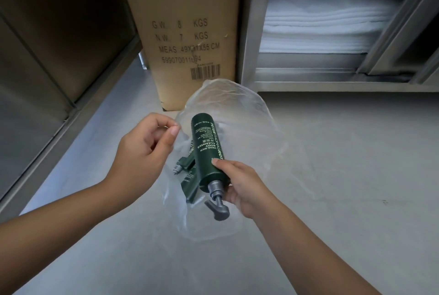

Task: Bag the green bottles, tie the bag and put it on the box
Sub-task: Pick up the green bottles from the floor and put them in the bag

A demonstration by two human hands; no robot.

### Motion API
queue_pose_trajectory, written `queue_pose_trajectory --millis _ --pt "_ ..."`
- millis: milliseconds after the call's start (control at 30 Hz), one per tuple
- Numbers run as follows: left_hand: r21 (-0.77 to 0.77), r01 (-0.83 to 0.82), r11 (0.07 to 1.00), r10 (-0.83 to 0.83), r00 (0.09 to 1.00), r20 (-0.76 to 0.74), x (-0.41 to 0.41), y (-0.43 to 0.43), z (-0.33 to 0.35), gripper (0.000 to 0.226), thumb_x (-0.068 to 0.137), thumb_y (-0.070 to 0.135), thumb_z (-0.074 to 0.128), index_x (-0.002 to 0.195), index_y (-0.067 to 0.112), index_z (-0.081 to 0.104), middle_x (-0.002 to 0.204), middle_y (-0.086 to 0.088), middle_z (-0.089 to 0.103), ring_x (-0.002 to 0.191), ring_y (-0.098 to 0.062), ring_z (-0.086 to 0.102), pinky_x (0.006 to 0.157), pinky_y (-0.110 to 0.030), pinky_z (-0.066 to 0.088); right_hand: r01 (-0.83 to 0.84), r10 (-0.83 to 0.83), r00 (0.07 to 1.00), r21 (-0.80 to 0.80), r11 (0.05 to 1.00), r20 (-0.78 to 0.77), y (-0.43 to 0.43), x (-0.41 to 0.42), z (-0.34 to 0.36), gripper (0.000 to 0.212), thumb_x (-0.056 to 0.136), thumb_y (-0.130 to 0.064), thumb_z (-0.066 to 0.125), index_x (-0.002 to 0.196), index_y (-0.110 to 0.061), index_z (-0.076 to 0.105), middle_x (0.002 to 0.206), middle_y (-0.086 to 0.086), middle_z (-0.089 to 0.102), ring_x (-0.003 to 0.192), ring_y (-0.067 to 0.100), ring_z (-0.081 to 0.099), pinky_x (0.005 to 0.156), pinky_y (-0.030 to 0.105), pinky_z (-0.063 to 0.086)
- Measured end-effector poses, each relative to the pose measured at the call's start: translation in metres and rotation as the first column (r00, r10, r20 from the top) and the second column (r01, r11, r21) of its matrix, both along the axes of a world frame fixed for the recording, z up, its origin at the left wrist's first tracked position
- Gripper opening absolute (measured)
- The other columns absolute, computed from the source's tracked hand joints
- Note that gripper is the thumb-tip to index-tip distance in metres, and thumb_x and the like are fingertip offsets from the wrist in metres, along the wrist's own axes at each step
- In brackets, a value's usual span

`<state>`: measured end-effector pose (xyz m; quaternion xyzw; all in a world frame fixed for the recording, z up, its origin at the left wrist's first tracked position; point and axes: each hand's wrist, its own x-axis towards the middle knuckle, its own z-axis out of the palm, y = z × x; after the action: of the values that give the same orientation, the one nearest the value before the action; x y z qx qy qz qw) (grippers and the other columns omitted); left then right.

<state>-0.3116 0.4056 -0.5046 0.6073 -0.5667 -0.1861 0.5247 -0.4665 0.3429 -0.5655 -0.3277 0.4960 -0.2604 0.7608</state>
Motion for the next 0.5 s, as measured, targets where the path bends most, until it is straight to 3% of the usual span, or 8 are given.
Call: queue_pose_trajectory --millis 100,267,433,500 --pt "0.018 0.012 1.000 -0.011 1.000 -0.028 0.009 0.006 -0.002 0.009 0.081 0.047 0.053 0.075 0.041 0.055 0.048 0.003 0.043 0.046 -0.014 0.034 0.045 -0.027 0.031 0.066 -0.066 0.998 0.015 0.998 0.004 -0.002 0.022 -0.017 0.029 0.081 -0.017 0.066 0.105 -0.005 0.055 0.095 0.017 0.068 0.071 0.025 0.068 0.063 0.036 0.058" --pt "0.037 0.020 0.999 -0.017 0.997 -0.077 0.024 0.009 -0.003 0.016 0.076 0.050 0.050 0.077 0.035 0.056 0.047 0.005 0.043 0.046 -0.013 0.035 0.046 -0.029 0.032 0.187 -0.187 0.982 -0.001 0.982 -0.036 -0.003 0.058 -0.043 0.040 0.079 -0.018 0.069 0.113 -0.009 0.049 0.105 0.016 0.065 0.076 0.026 0.068 0.071 0.041 0.058" --pt "0.043 0.051 0.998 -0.044 0.988 -0.145 0.035 0.010 -0.005 0.015 0.076 0.047 0.051 0.078 0.033 0.057 0.046 0.006 0.042 0.046 -0.009 0.034 0.046 -0.021 0.032 0.237 -0.247 0.960 -0.087 0.968 -0.133 -0.009 0.079 -0.060 0.033 0.079 -0.019 0.069 0.103 -0.018 0.046 0.095 0.008 0.062 0.077 0.025 0.066 0.074 0.037 0.055" --pt "0.040 0.071 0.997 -0.063 0.982 -0.178 0.037 0.010 -0.006 0.013 0.077 0.045 0.052 0.077 0.033 0.058 0.046 0.008 0.041 0.045 -0.009 0.034 0.046 -0.018 0.032 0.257 -0.277 0.944 -0.130 0.958 -0.177 -0.012 0.085 -0.067 0.033 0.080 -0.019 0.068 0.104 -0.016 0.046 0.092 0.007 0.060 0.073 0.022 0.064 0.068 0.034 0.054"
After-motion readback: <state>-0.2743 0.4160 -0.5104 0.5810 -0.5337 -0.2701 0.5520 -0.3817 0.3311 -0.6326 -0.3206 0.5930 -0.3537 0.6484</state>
